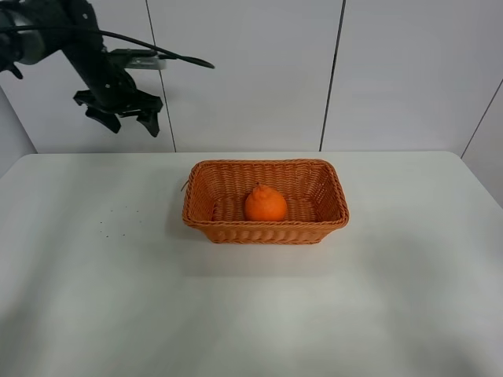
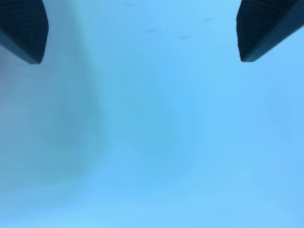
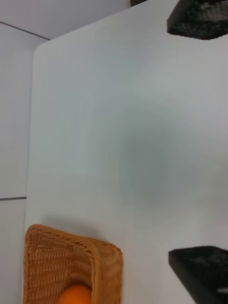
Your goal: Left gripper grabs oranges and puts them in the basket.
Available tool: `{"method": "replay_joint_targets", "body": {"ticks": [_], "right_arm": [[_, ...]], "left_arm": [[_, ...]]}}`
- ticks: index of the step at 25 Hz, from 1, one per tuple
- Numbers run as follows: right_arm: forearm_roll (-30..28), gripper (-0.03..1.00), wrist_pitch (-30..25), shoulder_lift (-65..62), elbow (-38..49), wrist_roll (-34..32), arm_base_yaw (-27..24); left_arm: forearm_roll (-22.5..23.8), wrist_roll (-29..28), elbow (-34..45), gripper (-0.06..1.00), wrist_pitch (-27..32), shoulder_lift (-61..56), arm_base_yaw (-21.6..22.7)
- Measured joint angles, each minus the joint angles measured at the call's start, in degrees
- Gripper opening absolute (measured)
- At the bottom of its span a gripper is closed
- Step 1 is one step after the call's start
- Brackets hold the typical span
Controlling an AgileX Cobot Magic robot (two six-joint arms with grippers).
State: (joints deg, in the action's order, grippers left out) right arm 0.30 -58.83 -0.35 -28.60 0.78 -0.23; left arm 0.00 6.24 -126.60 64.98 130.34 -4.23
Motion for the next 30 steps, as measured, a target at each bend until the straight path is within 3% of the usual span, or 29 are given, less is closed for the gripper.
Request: {"method": "replay_joint_targets", "body": {"ticks": [5, 14, 22, 30], "right_arm": [[0.00, 0.69, 0.00, 0.00, 0.00, 0.00, 0.00], [0.00, 0.69, 0.00, 0.00, 0.00, 0.00, 0.00], [0.00, 0.69, 0.00, 0.00, 0.00, 0.00, 0.00], [0.00, 0.69, 0.00, 0.00, 0.00, 0.00, 0.00]], "left_arm": [[-1.52, 0.00, 0.00, 0.90, 0.19, 0.00, 5.74], [-1.46, 0.00, 2.75, 0.90, 2.83, -3.17, 5.90], [-1.00, -1.75, 18.75, 0.88, 3.08, -18.30, 5.84], [1.56, -3.84, 43.65, 0.88, 3.08, -40.65, 5.84]]}}
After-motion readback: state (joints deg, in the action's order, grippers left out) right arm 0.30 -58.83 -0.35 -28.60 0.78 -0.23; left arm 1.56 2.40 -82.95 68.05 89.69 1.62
